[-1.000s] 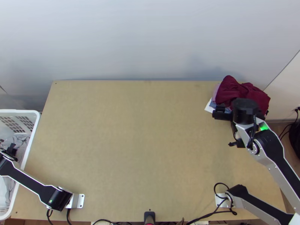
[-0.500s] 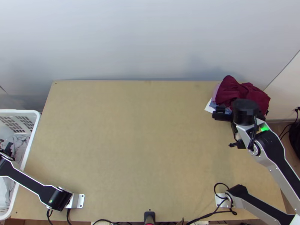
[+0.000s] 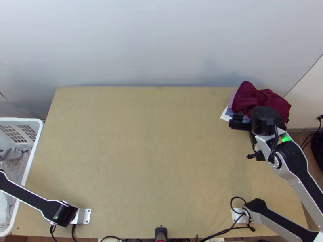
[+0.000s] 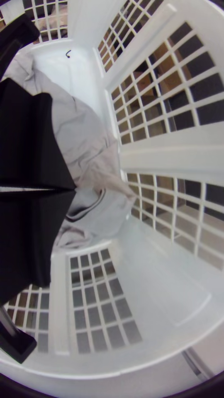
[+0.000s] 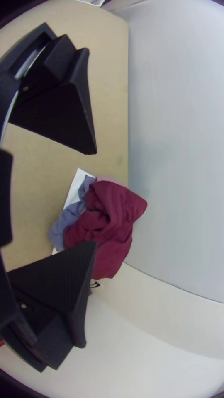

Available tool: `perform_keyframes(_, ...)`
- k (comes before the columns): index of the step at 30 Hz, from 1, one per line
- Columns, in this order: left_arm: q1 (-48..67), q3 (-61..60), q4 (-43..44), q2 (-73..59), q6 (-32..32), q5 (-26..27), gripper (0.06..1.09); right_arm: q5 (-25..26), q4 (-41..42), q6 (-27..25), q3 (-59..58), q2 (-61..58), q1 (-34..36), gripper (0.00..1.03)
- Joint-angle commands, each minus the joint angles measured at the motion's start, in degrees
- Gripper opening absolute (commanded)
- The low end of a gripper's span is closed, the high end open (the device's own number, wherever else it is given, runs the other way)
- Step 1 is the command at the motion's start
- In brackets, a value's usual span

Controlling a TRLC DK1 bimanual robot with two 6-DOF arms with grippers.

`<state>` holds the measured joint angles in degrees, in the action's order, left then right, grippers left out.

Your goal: Fold the t-shirt

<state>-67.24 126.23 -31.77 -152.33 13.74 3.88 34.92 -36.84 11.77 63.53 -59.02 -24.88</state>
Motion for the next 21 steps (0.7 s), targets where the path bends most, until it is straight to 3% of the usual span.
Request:
perform_keyframes(1,0.2,-0.6,-7.3,13.3,1.0,10.3,0.1,0.0,1.0,-0.1,2.7,-0.4,-1.1,0.98)
perform_keyframes(13,1.7,-0.2,-12.9,41.1,4.3,22.5,0.1,0.0,1.0,-0.1,4.8,1.8,-3.1,0.98)
perform_keyframes(21,8.7,-0.1,-16.0,60.0,5.3,24.2,0.1,0.0,1.0,-0.7,4.6,5.3,-3.1,0.98)
